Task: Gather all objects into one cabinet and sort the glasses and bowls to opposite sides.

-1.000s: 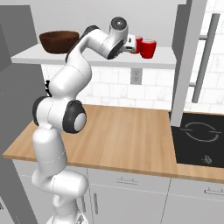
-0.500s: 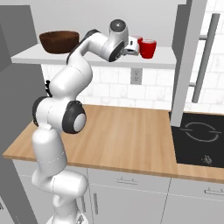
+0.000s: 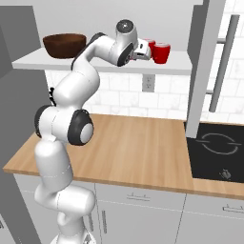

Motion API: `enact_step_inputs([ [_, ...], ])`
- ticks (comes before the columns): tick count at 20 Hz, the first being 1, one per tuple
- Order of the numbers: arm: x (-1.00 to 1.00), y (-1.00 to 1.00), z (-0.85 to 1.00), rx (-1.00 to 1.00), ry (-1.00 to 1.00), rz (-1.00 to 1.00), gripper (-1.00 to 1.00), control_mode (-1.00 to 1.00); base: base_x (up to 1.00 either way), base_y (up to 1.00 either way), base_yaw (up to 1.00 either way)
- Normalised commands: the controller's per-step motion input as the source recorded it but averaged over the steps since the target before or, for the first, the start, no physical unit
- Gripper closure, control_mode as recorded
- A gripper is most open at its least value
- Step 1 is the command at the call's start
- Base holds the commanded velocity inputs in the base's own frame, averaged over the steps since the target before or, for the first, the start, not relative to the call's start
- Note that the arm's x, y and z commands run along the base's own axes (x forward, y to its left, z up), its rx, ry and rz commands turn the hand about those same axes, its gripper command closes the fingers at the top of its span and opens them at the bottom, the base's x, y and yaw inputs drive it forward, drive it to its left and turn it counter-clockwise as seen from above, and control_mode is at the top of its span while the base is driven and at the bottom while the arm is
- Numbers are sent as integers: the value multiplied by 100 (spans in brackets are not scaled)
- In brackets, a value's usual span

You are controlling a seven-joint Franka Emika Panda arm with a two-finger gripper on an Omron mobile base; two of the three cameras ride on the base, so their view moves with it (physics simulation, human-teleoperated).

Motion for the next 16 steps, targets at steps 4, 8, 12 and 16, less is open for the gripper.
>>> enact_step_inputs([
  [4,0,0,0,0,1,-1,-100,-100,0,0,0],
  [8,0,0,0,0,0,-1,-100,-100,0,0,0],
  [12,-11,0,0,0,-2,0,-100,-100,0,0,0],
  [16,-63,0,0,0,-5,0,-100,-100,0,0,0],
])
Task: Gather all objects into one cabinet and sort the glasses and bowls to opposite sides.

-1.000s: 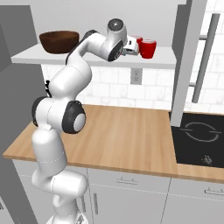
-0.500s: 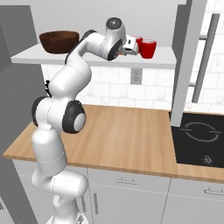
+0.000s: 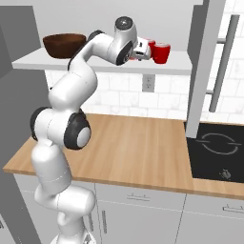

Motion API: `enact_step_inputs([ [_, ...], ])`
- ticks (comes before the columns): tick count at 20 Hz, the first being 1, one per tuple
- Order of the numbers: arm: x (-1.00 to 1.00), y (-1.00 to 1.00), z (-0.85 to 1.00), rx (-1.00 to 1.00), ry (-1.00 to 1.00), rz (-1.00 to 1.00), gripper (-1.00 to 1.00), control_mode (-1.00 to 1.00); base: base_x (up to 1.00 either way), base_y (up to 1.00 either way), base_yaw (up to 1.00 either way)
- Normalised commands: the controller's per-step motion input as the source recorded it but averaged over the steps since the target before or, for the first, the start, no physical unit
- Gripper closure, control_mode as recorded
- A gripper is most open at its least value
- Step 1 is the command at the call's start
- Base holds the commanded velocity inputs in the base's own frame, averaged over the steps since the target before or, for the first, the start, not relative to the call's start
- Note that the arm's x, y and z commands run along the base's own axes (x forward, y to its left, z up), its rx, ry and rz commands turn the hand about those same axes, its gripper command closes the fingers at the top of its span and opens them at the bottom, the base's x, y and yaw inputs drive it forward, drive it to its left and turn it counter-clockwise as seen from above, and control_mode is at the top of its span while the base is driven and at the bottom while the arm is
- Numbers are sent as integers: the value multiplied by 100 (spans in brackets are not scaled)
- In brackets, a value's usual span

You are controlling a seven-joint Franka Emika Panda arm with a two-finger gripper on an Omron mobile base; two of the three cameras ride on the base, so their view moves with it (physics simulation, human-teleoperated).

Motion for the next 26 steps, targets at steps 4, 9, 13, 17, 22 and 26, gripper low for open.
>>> enact_step_inputs([
  [4,-100,5,0,0,-12,0,-100,-100,0,0,0],
  [9,-100,43,0,0,-11,0,-100,-100,0,0,0],
  [13,-100,69,-1,-3,-14,1,-100,-100,0,0,0],
  [17,-100,56,0,-2,-6,1,-100,-100,0,0,0],
  [22,-100,59,2,-1,0,1,-100,-100,0,0,0],
  [26,-100,74,24,0,0,4,-100,-100,0,0,0],
])
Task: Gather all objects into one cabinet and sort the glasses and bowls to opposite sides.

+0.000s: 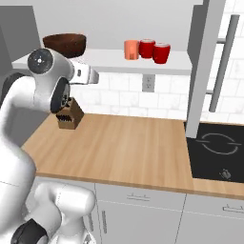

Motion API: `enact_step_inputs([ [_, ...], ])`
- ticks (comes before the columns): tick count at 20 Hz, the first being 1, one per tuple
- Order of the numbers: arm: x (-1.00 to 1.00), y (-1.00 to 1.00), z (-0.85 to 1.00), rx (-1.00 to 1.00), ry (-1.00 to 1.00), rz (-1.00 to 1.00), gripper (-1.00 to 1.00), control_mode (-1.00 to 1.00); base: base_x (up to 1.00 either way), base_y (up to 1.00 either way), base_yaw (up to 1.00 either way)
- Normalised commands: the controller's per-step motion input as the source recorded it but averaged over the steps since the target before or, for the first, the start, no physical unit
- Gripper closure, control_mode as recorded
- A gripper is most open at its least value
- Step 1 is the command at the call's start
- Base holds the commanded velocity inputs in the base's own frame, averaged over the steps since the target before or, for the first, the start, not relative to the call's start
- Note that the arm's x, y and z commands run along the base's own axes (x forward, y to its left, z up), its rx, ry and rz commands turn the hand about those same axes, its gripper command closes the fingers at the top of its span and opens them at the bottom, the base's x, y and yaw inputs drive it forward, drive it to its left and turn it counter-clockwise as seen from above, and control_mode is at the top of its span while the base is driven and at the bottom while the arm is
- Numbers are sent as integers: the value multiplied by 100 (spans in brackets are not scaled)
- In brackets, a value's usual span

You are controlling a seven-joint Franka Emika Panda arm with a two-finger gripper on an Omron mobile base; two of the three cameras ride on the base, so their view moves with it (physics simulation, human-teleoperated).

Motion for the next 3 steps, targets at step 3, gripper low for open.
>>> enact_step_inputs([
  [3,-89,84,30,0,0,6,-100,-100,0,0,0],
])
